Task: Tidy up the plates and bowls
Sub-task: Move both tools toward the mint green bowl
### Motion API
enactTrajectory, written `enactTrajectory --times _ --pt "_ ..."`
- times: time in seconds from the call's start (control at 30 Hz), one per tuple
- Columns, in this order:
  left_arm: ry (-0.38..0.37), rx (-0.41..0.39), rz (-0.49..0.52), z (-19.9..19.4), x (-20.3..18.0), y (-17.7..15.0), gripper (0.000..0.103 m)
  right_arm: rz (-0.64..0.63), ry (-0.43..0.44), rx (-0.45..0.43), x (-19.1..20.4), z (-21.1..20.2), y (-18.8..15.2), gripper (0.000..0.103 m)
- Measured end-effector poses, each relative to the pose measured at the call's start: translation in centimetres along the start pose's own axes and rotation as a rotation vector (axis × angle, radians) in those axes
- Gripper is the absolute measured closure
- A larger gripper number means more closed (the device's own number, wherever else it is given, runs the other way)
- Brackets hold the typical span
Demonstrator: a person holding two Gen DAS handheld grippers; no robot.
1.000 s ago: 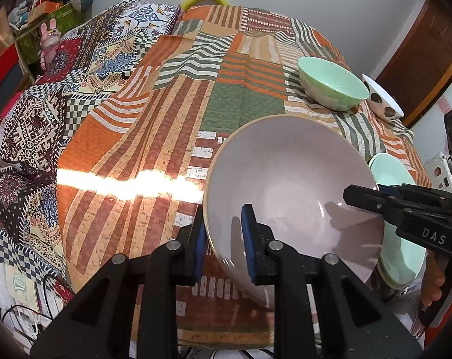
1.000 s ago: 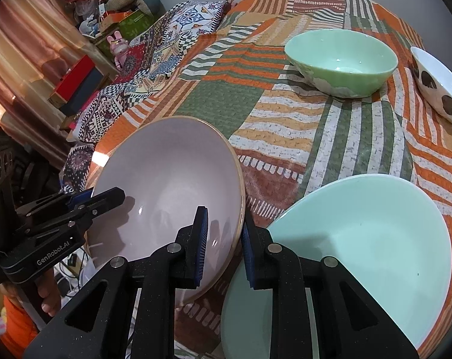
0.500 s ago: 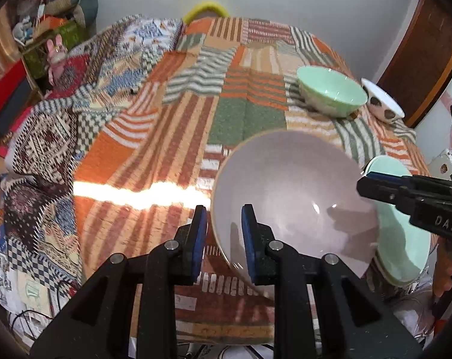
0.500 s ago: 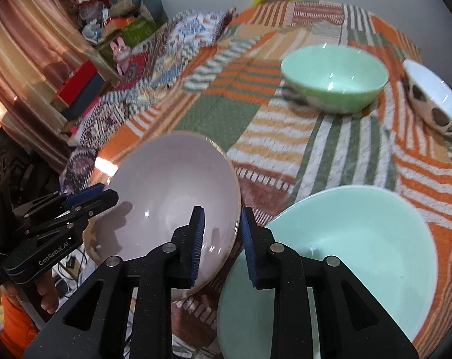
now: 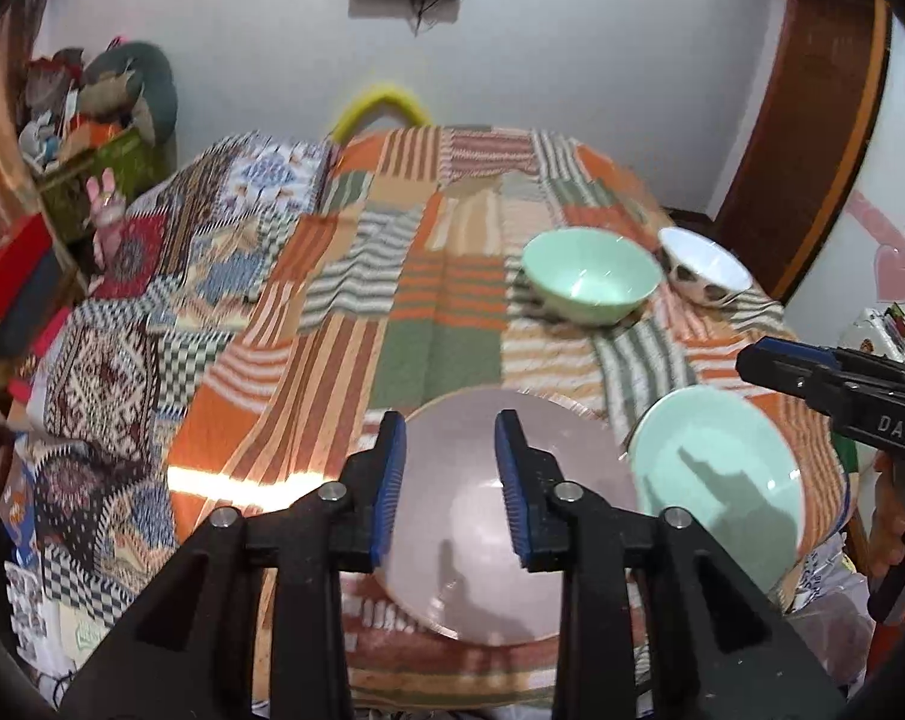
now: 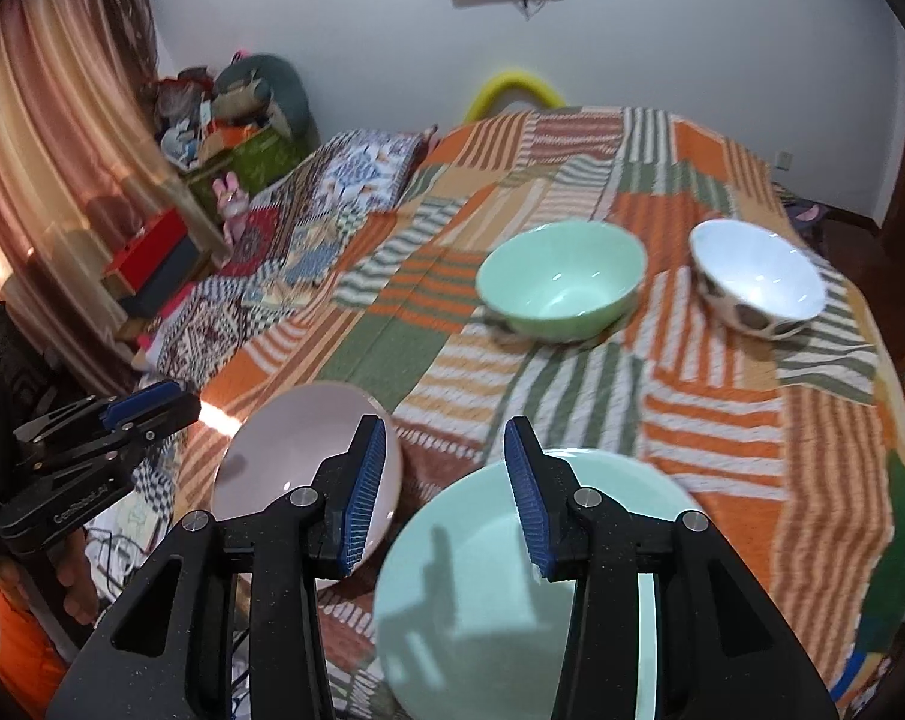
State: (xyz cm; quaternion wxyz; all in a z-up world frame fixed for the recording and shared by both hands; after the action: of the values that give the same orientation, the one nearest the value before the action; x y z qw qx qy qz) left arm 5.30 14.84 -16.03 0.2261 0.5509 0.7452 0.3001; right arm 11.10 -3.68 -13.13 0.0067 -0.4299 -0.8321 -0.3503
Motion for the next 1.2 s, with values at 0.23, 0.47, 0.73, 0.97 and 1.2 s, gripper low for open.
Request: enactTrajectory --times 0.23,0.47,0.73,0.97,1.2 --pt "-0.011 -0.086 0.015 -1.5 -2.1 3.3 0.037 0.014 -0.042 -0.077 -2.4 -2.9 1.7 0.061" --pt "-0.005 -0.116 0.024 -0.4 -3.8 6.4 0.029 0.029 -0.076 -0.159 -4.5 -4.9 3.7 0.048" --pt "-0.032 -0.103 0.019 3.0 -5.4 9.8 0.022 0.048 -0.107 -0.179 -7.0 -4.1 5.9 0.04" --pt "-0.059 -0.037 0.047 7.7 -7.2 11.8 0.021 0.077 -0.113 -0.157 -8.9 -2.2 7.5 0.039" --pt "-0.055 0.063 0.073 13.8 -8.3 12.7 0.021 0.106 -0.106 -0.095 -10.9 1.4 8.5 0.039"
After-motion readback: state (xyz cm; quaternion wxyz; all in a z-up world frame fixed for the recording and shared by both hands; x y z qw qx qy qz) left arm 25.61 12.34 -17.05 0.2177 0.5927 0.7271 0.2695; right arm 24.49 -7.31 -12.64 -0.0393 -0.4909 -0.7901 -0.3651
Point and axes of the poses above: each gripper's, at about its wrist camera, not at the fingertips, and z roughly the way its jaws point, x to its left, y to its top, the point moved 4 cm from there along z, roughly the way its jaws point, and after that the axes turned 8 degrees about y, right-handed, at the moved point
